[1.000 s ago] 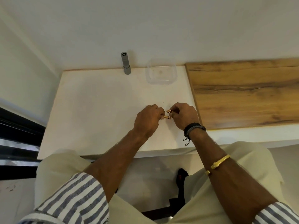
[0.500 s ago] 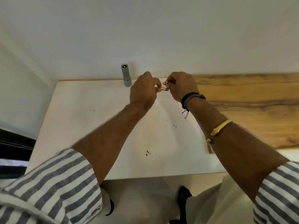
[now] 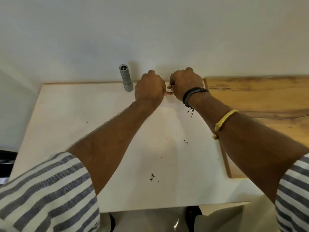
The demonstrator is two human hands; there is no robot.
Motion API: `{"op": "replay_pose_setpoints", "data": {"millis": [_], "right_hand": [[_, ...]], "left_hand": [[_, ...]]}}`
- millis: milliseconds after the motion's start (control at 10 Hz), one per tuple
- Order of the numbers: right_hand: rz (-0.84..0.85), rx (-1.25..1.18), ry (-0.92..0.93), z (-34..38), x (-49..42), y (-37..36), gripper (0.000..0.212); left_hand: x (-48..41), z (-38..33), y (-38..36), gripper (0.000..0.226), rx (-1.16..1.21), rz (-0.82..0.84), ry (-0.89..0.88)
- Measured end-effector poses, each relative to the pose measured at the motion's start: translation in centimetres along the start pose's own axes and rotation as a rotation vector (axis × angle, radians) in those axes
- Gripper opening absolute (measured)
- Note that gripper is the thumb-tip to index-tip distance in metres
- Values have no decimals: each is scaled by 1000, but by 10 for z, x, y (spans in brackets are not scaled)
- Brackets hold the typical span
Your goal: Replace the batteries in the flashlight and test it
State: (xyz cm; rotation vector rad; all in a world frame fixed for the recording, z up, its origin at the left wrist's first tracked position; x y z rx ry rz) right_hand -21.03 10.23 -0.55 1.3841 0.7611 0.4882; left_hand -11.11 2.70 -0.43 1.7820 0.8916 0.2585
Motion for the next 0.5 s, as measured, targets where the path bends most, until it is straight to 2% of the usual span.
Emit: {"op": "replay_pose_setpoints", "data": {"millis": [300, 400, 500], "right_hand": [[-30, -76, -59, 0, 7, 4, 27], [-49, -144, -122, -2, 19, 21, 32], [-70, -207, -155, -4, 40, 35, 24]], "left_hand": [[12, 7, 10, 5, 146, -67, 34], [26, 11, 18, 12, 213, -53, 29], [47, 13, 35, 18, 260, -117, 18]]}}
Point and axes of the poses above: each hand's wrist, its own x-axis away from the middle knuckle, its own y-axis out of the back of the hand, z = x × y, the point moved 4 cm from there along -x, towards the middle knuckle, and after that the axes turned 13 degrees about -z, right-handed, at the moved point
